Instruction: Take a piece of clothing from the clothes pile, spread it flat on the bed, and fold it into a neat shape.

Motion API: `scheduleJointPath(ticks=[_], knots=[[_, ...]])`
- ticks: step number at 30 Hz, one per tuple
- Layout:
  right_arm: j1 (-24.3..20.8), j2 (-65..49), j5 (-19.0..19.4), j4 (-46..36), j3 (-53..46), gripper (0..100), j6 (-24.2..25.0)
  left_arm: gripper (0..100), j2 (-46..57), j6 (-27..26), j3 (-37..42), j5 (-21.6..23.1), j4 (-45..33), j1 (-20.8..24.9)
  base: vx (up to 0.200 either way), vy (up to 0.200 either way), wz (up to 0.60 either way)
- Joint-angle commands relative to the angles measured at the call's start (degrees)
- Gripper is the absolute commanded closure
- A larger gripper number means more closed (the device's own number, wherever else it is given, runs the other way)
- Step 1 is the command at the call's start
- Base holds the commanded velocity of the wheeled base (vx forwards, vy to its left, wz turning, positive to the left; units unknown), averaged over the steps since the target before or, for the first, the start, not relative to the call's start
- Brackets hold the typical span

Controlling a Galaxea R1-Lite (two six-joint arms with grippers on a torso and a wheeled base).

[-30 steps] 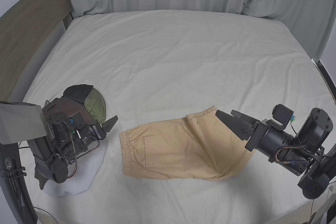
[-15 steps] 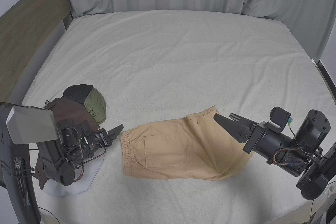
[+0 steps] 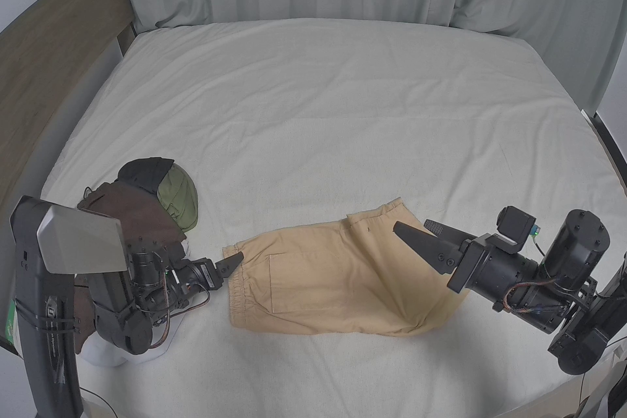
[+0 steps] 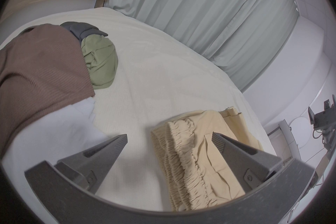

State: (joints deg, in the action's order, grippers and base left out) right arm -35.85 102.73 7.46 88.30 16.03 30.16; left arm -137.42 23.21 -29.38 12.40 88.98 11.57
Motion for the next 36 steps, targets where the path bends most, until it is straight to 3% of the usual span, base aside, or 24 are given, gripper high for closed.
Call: scheduleJointPath(ticks=[1,11,21,31,36], knots=[[-0.09,0.72,0.01,0.03,-0.03,0,-0.01,0,-1.44,0.52,0.02,-0.01,0.05,0.21,0.000,0.000,0.00],[-0.18,1.16,0.01,0.12,-0.03,0,-0.01,0,-2.67,1.75,-0.06,-0.01,0.05,1.26,0.000,0.000,0.00],[-0.27,1.51,0.01,0.12,-0.12,0,0.07,0,-3.38,7.55,0.02,-0.09,-0.03,3.81,0.000,0.000,0.00],[-0.27,1.51,0.01,0.12,-0.12,0,0.07,0,-5.66,8.08,-0.06,-0.18,0.05,5.22,0.000,0.000,0.00],[-0.27,1.51,0.01,0.12,-0.12,0,0.07,0,-5.66,11.07,-0.15,-0.18,0.05,6.98,0.000,0.000,0.00]])
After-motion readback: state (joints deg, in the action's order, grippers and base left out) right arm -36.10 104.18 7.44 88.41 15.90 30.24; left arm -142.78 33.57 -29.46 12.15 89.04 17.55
